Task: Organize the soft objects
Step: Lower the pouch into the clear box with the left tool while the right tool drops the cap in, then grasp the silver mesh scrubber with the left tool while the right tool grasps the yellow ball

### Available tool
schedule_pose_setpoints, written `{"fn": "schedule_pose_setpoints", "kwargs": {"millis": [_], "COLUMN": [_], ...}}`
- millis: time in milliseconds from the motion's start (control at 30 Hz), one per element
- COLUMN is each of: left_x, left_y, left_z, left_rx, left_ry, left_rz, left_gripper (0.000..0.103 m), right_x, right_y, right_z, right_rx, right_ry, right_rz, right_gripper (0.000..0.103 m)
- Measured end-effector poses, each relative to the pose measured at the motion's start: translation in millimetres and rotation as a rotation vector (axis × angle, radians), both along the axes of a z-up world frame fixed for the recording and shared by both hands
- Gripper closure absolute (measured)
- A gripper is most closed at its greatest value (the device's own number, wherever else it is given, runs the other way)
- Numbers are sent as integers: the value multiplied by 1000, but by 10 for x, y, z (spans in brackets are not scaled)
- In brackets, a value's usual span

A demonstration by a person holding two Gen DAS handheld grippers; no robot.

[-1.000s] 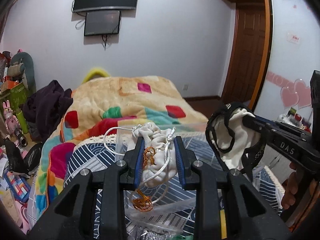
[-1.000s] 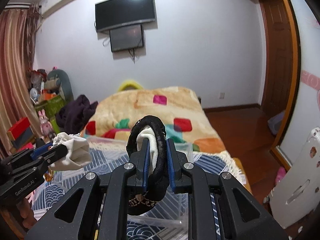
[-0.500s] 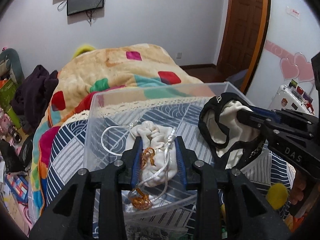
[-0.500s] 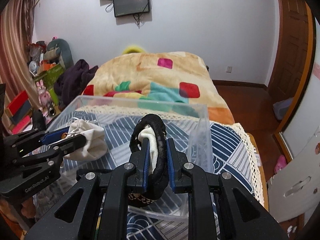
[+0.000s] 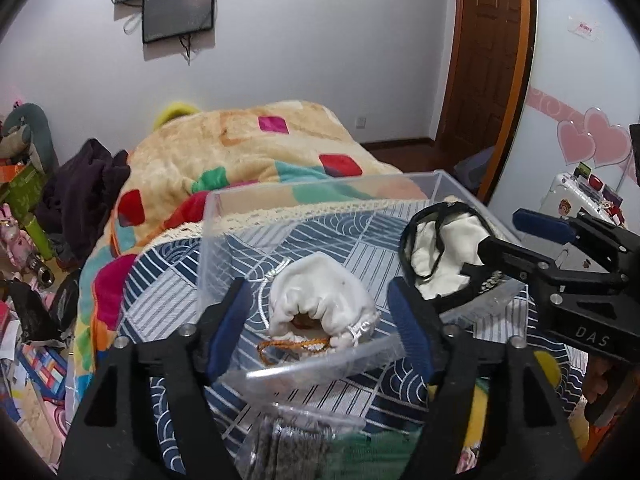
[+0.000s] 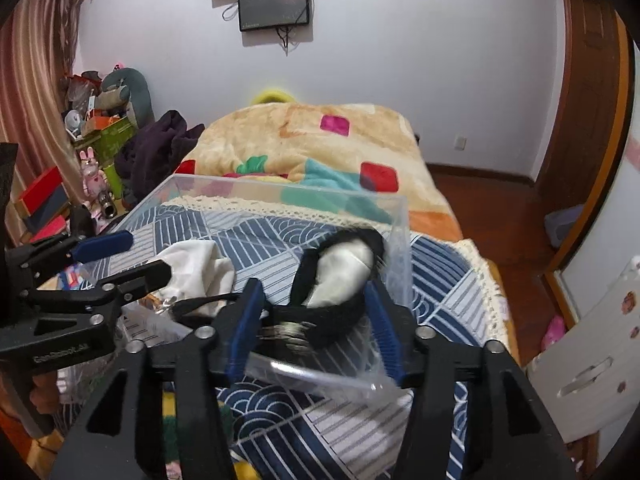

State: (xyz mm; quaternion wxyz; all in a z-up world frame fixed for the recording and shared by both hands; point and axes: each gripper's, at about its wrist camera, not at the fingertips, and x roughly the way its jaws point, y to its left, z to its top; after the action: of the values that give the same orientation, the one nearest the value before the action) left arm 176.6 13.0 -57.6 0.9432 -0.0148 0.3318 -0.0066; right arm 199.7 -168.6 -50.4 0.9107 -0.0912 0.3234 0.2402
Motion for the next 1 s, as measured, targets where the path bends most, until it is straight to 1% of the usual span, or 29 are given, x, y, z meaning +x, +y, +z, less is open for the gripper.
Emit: {"fn": "schedule_pose_setpoints", "kwargs": {"millis": [33, 100, 167, 300, 433, 600, 700, 867, 933, 1000], "left_x": [-61, -178, -301, -493, -667, -813, -881, -982, -1016, -1022], "left_y": [-3, -16, -26, -30, 22, 157, 204, 269, 278, 277], "left_z": [27, 79, 123, 174, 157, 27, -127, -395, -463, -510], "left_rx": [9, 19, 15, 16, 11, -17, -9, -4, 17, 39], "left_ry": [-17, -51, -79, -113, -115, -80, -50, 2, -11, -12], "left_rz": [7, 16, 18, 19, 24, 43, 60, 87, 127, 141], "left_gripper": [27, 20, 15, 8, 7, 7, 7, 7, 10, 19], "right_x": [-23, -97, -172, -318, -452, -536, -540, -654, -669, -692], "right_y": [0, -10, -34, -94, -211, -357, -429, -520, -547, -566], "right_z": [19, 68, 114, 181, 182, 59, -82, -319, -416, -481], "right_rx": [-3, -2, 12, 39, 71, 83, 97, 78, 75, 78], "right_ry": [-15, -53, -80, -122, -143, -128, -79, -18, 6, 26], "right_rz": [-2, -8, -7, -13, -26, -63, -76, -91, -97, -100], "right_gripper": [43, 38, 35, 26, 22, 21, 21, 21, 21, 21]}}
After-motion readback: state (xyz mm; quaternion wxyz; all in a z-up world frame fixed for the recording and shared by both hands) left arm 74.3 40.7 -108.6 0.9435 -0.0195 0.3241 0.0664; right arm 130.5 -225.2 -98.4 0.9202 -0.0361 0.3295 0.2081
